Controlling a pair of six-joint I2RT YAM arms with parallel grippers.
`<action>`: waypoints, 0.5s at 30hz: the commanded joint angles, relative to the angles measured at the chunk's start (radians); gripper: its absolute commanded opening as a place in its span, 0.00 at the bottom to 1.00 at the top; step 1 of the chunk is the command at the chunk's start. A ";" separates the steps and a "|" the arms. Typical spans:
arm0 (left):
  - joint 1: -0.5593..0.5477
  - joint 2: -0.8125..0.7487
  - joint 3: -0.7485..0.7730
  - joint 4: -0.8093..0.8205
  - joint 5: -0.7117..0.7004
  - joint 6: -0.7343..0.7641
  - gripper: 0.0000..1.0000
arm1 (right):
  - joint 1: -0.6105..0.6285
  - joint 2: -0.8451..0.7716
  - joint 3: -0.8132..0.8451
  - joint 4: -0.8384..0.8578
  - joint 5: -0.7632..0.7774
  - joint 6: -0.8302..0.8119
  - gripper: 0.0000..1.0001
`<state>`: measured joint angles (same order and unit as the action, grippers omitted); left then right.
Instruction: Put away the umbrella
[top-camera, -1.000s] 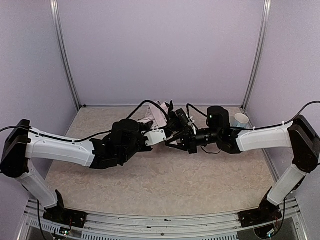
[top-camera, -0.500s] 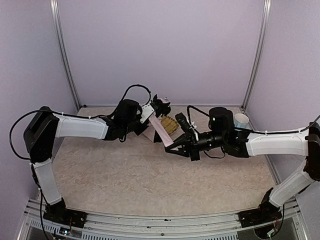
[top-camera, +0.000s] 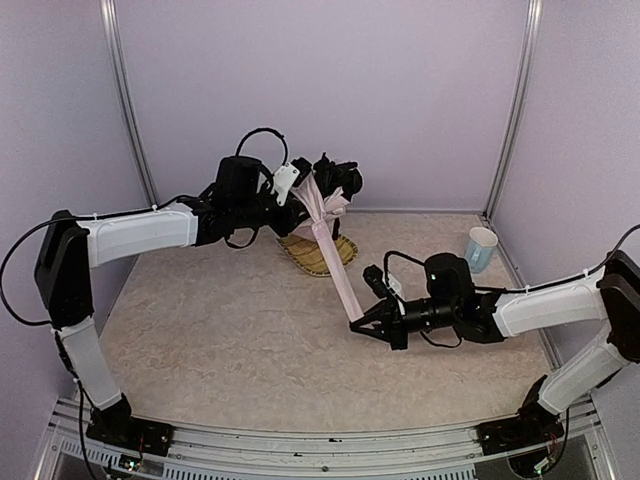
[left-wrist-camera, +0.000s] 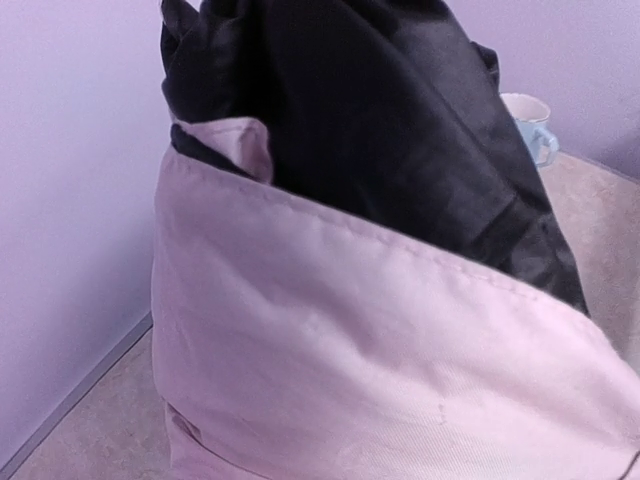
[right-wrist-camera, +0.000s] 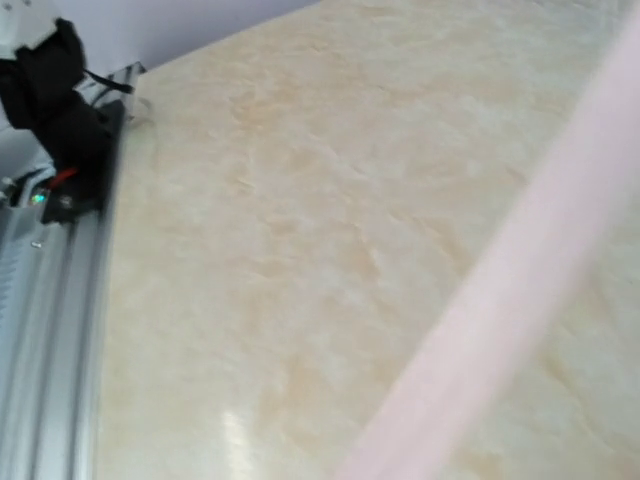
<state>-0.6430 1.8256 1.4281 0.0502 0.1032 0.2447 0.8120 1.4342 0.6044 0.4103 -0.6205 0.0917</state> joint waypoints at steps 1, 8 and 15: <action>-0.015 -0.199 0.085 0.078 0.145 -0.092 0.00 | -0.059 0.099 -0.037 0.028 -0.039 -0.045 0.00; -0.109 -0.337 0.088 -0.038 0.380 -0.092 0.00 | -0.218 0.268 0.039 0.210 -0.047 -0.047 0.00; -0.208 -0.398 0.091 -0.275 0.614 0.054 0.00 | -0.347 0.360 0.288 0.200 -0.087 -0.103 0.00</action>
<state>-0.8104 1.5166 1.4429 -0.1825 0.5152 0.2173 0.5426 1.7439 0.8024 0.6937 -0.7139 0.0380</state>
